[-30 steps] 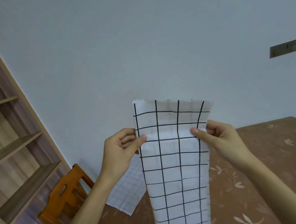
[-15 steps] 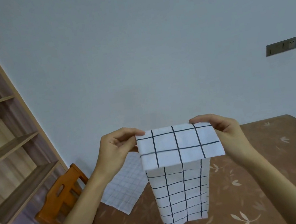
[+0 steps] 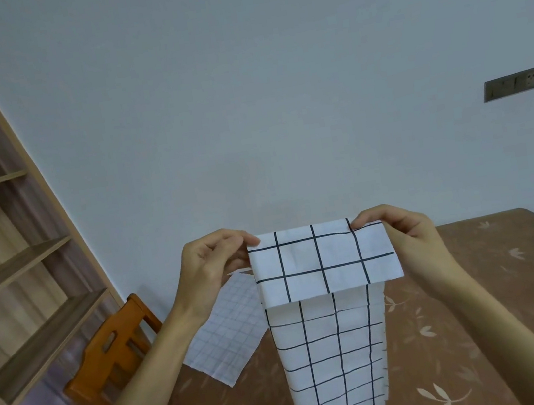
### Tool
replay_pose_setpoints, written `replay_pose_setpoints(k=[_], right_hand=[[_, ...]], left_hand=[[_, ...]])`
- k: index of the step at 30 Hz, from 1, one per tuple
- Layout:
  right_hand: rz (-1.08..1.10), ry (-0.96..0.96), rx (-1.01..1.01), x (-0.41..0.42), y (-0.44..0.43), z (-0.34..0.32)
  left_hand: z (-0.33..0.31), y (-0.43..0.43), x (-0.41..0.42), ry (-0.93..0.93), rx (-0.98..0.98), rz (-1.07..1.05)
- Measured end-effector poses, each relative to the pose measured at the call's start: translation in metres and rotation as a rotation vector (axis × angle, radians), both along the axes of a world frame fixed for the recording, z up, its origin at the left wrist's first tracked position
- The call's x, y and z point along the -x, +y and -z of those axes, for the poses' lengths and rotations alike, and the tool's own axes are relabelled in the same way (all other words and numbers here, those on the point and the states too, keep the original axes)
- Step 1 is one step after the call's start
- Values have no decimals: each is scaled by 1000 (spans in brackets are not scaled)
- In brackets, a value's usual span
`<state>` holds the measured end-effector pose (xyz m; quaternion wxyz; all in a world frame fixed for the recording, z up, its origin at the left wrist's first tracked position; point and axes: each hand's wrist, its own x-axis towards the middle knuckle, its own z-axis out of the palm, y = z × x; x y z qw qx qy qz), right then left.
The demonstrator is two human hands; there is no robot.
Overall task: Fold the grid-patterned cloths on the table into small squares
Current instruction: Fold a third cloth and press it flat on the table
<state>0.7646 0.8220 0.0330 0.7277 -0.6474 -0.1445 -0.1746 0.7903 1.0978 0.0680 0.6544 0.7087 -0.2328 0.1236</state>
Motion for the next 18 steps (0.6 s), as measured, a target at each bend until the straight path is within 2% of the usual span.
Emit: replay_pose_setpoints(k=[4, 13, 18], right_hand=[[10, 13, 12, -1, 1, 2], [42, -36, 40, -2, 2, 5], [33, 33, 3, -8, 4, 7]], left_hand=[[3, -4, -3, 1, -49, -73], [7, -6, -4, 33, -66, -73], [5, -7, -3, 4, -46, -124]])
